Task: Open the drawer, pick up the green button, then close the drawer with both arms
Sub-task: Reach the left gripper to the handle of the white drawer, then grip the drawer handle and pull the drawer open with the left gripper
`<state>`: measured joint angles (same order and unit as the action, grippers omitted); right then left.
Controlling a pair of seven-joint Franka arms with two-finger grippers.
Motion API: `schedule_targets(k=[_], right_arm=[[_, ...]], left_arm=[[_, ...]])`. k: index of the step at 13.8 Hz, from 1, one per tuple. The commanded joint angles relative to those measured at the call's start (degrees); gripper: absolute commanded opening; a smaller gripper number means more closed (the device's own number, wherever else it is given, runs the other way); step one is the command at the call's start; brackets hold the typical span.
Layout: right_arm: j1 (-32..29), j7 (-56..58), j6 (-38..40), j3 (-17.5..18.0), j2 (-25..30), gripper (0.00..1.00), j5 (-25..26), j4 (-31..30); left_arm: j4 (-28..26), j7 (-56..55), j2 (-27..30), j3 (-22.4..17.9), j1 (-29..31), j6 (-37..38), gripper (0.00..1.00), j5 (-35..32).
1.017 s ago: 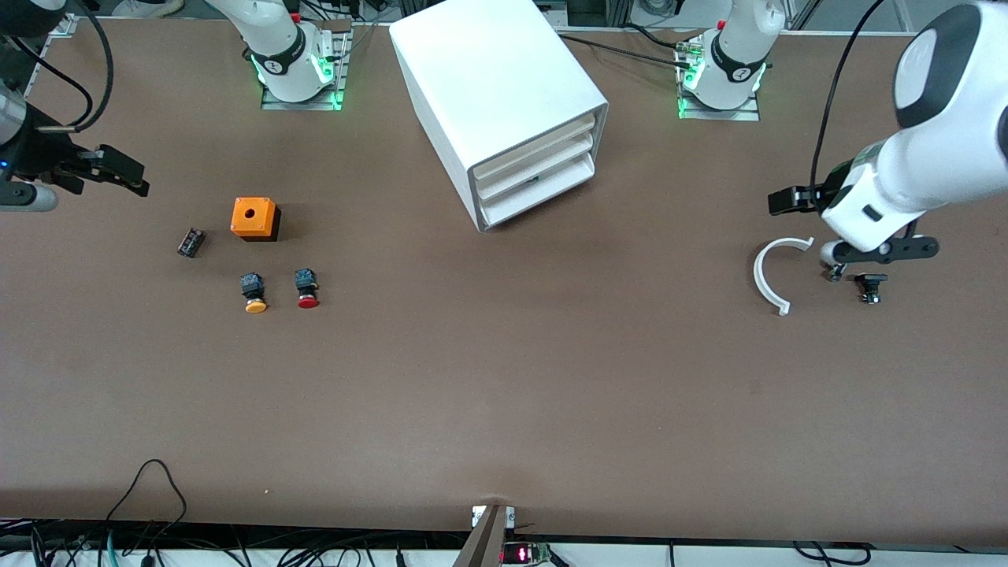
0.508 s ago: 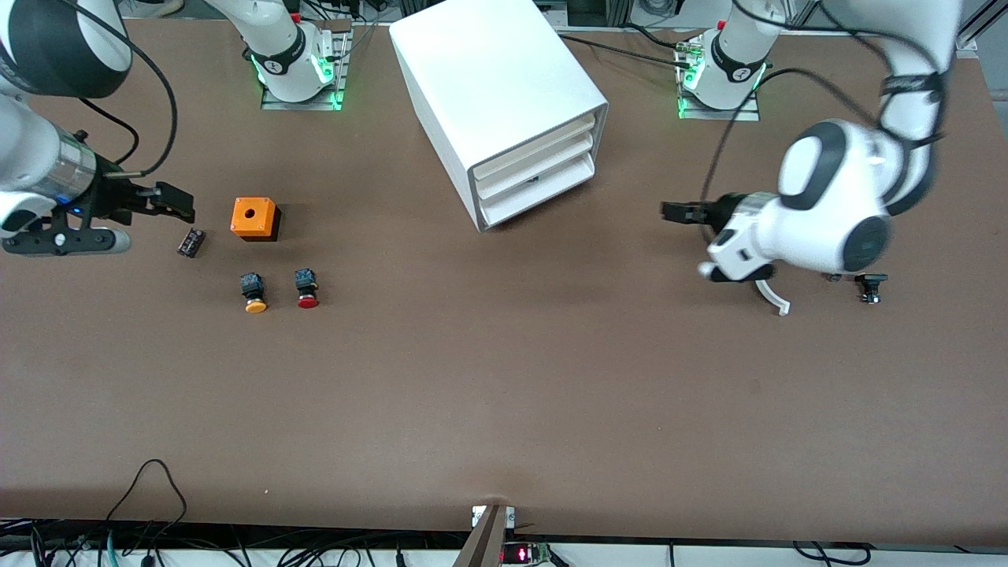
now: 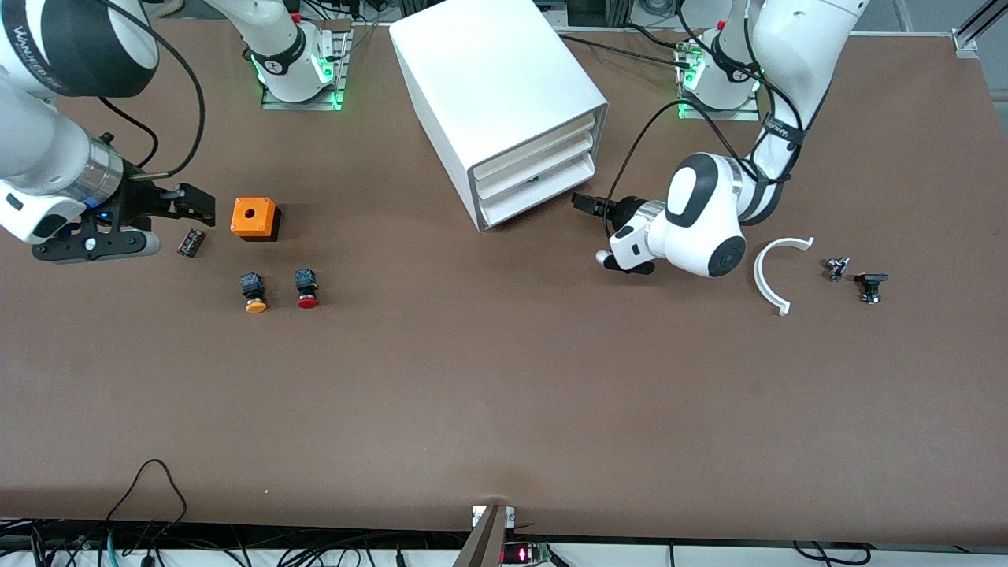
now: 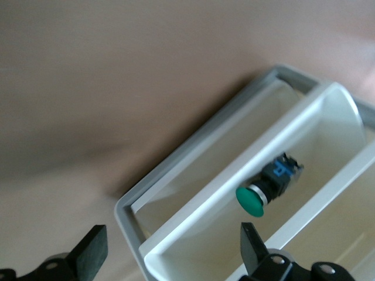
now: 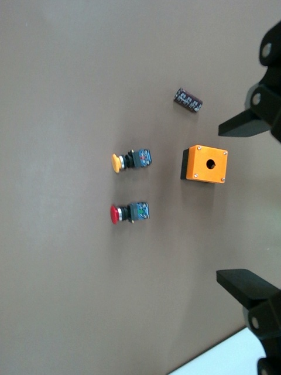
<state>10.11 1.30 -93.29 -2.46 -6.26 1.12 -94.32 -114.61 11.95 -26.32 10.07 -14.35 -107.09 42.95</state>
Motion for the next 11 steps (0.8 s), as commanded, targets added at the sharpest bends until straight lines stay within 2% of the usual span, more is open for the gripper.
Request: schedule_targets(k=[1,3,5,7,9,11], right_arm=[[1.7,9.0,2.8,-0.2,-0.2,1.00,-0.3,1.2],[1.7,14.6,2.3,-0.3,-0.2,1.00,-0.4,1.2],[1.8,20.4,2.0,-0.3,-0.3,1.00,-0.2,1.3],[1.9,21.5,0.4,-0.2,-0.9,1.00,-0.3,1.5],[3.7,22.8,-0.9,-0.2,-1.7,1.00,-0.1,1.5],[5.3,26.3,-3.8,-0.2,-2.9,1.00,-0.1,1.5]], left_arm=[[-2.6,14.1,0.1,1.4,0.0,-2.4,1.00,4.9],[-4.6,15.6,0.4,2.7,0.0,-4.3,1.00,5.7],[-6.2,15.8,0.5,3.5,0.0,-5.9,0.93,5.8],[-7.7,17.8,0.5,4.2,0.0,-8.1,0.86,6.0],[-8.9,17.9,0.5,5.5,0.0,-10.1,0.72,6.0],[-10.0,17.9,0.5,6.5,0.0,-12.2,0.38,6.4]])
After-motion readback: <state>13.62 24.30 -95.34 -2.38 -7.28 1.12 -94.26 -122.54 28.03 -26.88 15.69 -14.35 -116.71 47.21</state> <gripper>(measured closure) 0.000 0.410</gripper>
